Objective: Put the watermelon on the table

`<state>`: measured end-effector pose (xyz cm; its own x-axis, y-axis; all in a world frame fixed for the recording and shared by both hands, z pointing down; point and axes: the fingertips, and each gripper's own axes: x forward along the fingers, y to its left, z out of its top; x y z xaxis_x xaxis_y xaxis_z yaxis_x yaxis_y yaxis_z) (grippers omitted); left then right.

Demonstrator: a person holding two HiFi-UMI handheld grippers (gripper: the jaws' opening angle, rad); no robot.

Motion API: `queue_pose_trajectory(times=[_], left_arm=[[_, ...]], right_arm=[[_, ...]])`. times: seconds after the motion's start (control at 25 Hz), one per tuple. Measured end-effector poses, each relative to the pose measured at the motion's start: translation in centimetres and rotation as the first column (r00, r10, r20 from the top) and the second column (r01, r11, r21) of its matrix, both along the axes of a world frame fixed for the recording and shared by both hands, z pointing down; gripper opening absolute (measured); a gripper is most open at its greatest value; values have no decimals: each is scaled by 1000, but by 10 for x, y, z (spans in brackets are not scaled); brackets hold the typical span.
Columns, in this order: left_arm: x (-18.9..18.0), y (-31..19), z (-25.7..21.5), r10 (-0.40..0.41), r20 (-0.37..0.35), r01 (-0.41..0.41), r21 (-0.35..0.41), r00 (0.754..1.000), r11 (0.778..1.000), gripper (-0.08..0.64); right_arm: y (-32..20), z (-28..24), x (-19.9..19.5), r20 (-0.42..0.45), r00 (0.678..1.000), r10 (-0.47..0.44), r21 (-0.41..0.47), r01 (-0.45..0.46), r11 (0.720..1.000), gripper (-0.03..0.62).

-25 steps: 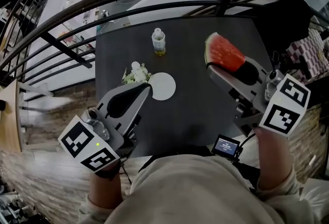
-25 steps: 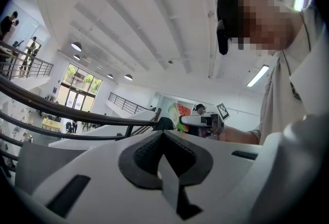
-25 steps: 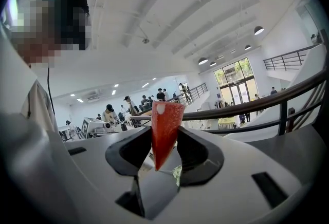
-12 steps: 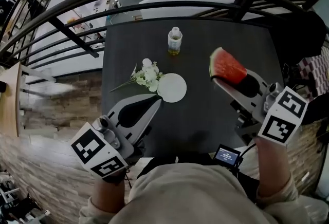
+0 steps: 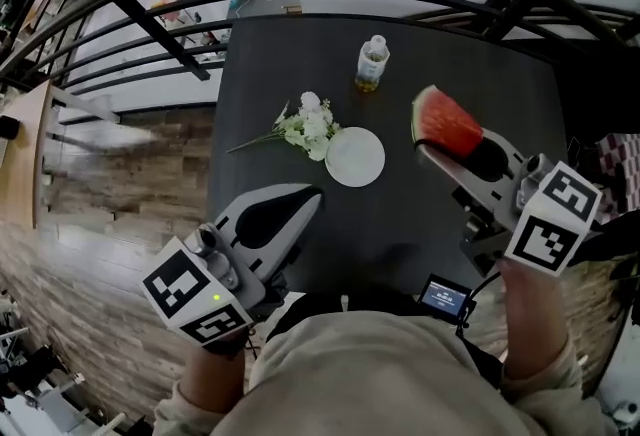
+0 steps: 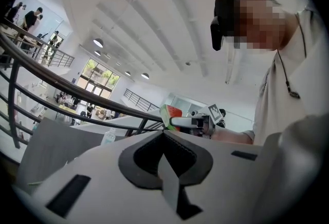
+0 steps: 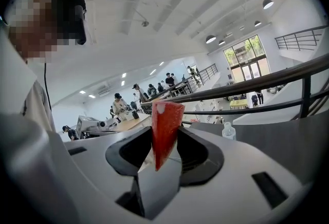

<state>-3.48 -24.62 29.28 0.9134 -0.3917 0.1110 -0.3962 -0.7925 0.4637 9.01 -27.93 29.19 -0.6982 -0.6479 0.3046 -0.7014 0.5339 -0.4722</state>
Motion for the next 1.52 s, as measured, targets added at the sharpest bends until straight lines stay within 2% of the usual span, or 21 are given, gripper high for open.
queue_pose_trajectory(times=[0.84, 1.12, 1.52], left_arm=[[-34, -9, 28, -90, 39, 92, -45, 995, 995, 3], [-32, -5, 33, -109, 47, 112, -66, 993, 992, 3], [-31, 1, 46, -133, 63, 138, -99, 989, 985, 3]], right_arm=[[-34, 58, -36, 23, 995, -95, -78, 97, 992, 167], [-36, 69, -35, 49, 993, -103, -106, 108, 989, 167], [-39, 99, -34, 35, 991, -126, -146, 130, 981, 167]])
